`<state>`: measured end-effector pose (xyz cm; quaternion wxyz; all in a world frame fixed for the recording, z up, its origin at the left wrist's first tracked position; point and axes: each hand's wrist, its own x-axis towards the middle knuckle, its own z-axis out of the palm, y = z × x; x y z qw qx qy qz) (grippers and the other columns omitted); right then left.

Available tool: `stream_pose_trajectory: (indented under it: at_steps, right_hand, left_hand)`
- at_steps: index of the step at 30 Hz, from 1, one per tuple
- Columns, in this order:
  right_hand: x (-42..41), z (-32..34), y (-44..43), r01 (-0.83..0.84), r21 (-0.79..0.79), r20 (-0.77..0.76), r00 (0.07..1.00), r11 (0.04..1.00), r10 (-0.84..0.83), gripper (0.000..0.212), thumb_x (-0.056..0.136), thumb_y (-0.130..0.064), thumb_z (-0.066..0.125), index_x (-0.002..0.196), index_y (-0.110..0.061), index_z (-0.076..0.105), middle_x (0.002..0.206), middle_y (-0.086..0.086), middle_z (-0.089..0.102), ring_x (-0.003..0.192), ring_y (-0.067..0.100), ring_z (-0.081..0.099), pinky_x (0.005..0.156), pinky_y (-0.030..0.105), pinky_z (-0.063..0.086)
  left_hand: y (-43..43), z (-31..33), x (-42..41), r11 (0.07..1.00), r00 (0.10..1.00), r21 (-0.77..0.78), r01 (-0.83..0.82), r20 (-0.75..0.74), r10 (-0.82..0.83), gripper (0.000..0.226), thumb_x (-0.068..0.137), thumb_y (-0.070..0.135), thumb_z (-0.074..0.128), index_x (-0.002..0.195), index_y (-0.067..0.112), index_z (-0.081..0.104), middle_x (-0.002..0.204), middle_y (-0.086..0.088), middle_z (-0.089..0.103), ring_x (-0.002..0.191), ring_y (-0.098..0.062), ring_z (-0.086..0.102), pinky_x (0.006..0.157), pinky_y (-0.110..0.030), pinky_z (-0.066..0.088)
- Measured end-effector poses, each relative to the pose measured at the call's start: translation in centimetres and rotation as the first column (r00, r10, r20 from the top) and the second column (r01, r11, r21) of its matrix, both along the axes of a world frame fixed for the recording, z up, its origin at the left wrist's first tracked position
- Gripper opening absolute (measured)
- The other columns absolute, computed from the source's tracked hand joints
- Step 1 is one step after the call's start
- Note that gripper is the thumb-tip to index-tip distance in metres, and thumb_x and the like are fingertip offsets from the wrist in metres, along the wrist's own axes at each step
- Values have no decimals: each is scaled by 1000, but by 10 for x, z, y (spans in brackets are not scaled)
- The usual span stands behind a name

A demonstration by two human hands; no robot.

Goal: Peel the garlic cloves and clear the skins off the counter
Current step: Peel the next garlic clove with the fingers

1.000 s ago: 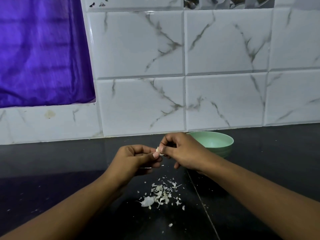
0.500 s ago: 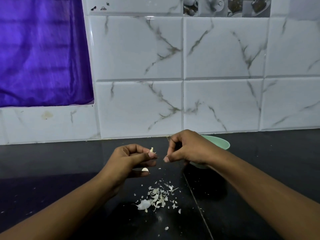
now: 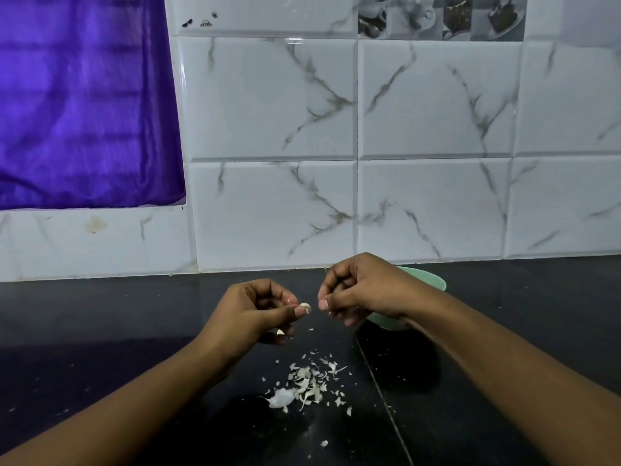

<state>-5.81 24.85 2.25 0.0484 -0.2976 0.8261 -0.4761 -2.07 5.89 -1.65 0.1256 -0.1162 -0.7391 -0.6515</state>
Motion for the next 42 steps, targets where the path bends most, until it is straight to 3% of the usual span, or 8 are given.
stream_pose_trajectory:
  at_steps: [3, 7, 13, 19, 29, 37, 42]
  right_hand:
    - [-1, -3, -1, 9, -37, 82, 997, 999, -6, 13, 81, -2, 69, 89, -11, 65, 77, 2, 62, 64, 8, 63, 53, 24, 53]
    - [0, -6, -4, -9, -115, 200, 979, 993, 32, 13, 90, -14, 62, 101, -7, 65, 82, 3, 68, 70, 13, 66, 52, 23, 53]
    - [1, -10, -8, 17, -158, 240, 971, 987, 21, 16, 90, -25, 62, 90, -10, 66, 81, 6, 69, 64, 13, 65, 49, 22, 52]
    - [2, -13, -10, 25, -90, 186, 983, 996, -8, 13, 88, -24, 66, 91, -11, 65, 81, 2, 69, 60, 8, 62, 47, 19, 46]
    - [5, -12, -11, -34, -49, 122, 992, 998, 40, 6, 86, -11, 66, 83, -15, 65, 78, 0, 68, 61, 10, 62, 45, 19, 46]
    - [2, -10, -9, -8, -85, -13, 1000, 996, 7, 11, 82, -4, 67, 78, -14, 65, 67, -1, 69, 58, 10, 64, 47, 19, 46]
    - [1, -10, -10, -3, 7, -210, 978, 1000, 4, 11, 86, -11, 67, 79, -18, 62, 66, -6, 66, 62, 8, 65, 49, 20, 48]
  left_hand:
    - [-1, 1, 0, 999, 998, -39, 2, -55, -4, 17, 63, 12, 79, 71, 10, 64, 62, -7, 64, 53, -16, 62, 48, -23, 50]
    - [-1, 1, 0, 996, 994, -91, -9, -111, -1, 16, 67, 4, 78, 78, 7, 66, 65, -5, 66, 56, -17, 63, 49, -23, 51]
    - [0, 1, 2, 978, 988, -207, -35, -156, 2, 22, 69, 3, 80, 83, 9, 65, 70, -5, 69, 57, -19, 63, 47, -23, 48]
    - [0, 0, 4, 941, 990, -336, -42, -143, -7, 40, 69, 9, 83, 96, 20, 55, 74, -6, 72, 55, -12, 61, 46, -24, 44]
    - [-2, 1, 4, 898, 988, -433, -75, -154, 8, 36, 69, 14, 83, 94, 20, 58, 75, -3, 72, 58, -13, 62, 47, -23, 43]
    - [0, 1, 3, 948, 996, -312, -64, -75, 42, 5, 75, 13, 77, 79, 13, 73, 66, -3, 72, 57, -12, 64, 48, -22, 48]
    - [-1, 0, 2, 961, 997, -267, -69, -60, 54, 3, 79, 13, 74, 79, 10, 73, 71, -6, 73, 59, -15, 66, 51, -22, 51]
